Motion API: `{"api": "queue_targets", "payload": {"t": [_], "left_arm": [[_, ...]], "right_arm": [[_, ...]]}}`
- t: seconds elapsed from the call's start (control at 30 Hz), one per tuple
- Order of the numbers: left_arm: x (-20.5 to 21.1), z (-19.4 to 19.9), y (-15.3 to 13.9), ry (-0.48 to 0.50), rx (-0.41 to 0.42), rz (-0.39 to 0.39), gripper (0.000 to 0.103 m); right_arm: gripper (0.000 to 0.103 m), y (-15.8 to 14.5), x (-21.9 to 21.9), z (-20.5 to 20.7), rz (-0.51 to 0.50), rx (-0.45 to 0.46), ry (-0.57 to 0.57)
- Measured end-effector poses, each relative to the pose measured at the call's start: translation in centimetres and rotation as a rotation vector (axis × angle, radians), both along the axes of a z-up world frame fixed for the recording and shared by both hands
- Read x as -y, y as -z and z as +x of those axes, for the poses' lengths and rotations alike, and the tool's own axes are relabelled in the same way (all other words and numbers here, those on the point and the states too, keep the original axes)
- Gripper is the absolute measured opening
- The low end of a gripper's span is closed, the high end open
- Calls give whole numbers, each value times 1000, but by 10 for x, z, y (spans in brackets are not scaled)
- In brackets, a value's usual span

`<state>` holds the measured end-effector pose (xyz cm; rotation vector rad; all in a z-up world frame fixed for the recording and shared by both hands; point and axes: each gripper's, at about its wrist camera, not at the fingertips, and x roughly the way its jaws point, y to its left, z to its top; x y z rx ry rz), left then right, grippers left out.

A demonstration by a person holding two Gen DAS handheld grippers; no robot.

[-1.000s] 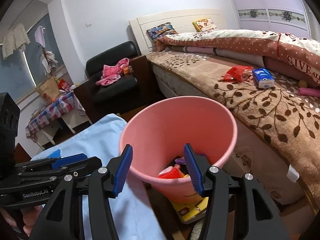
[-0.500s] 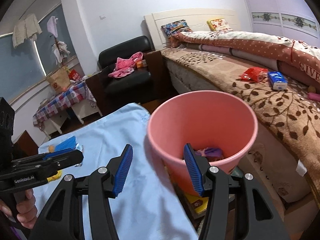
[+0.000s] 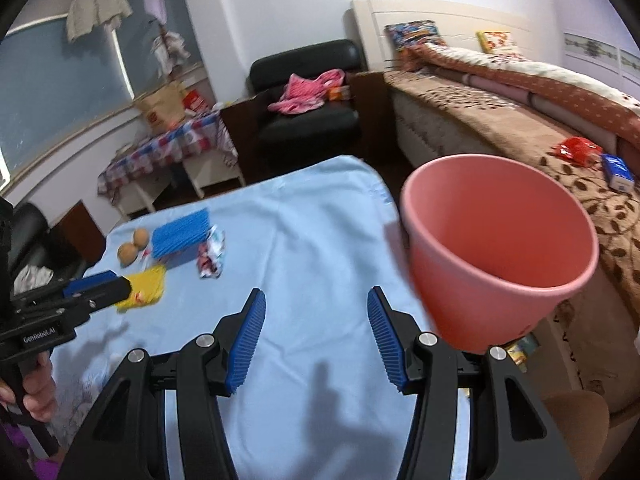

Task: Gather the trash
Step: 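Grasp the yellow foam net with the left tool while the right tool grasps the red-white wrapper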

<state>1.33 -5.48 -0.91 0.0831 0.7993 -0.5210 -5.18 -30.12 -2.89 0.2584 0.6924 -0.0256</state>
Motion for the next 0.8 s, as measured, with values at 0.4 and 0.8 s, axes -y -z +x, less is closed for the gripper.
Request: {"api": "queue_targets", "payload": {"t": [0.4, 0.8], "left_arm": [[-71, 22, 27, -185, -29, 60, 49], [-85, 58, 54, -248, -124, -9, 49]], "right_arm": [[53, 12, -28, 17, -40, -46, -76], [53, 19, -41, 37, -32, -76, -116]]}}
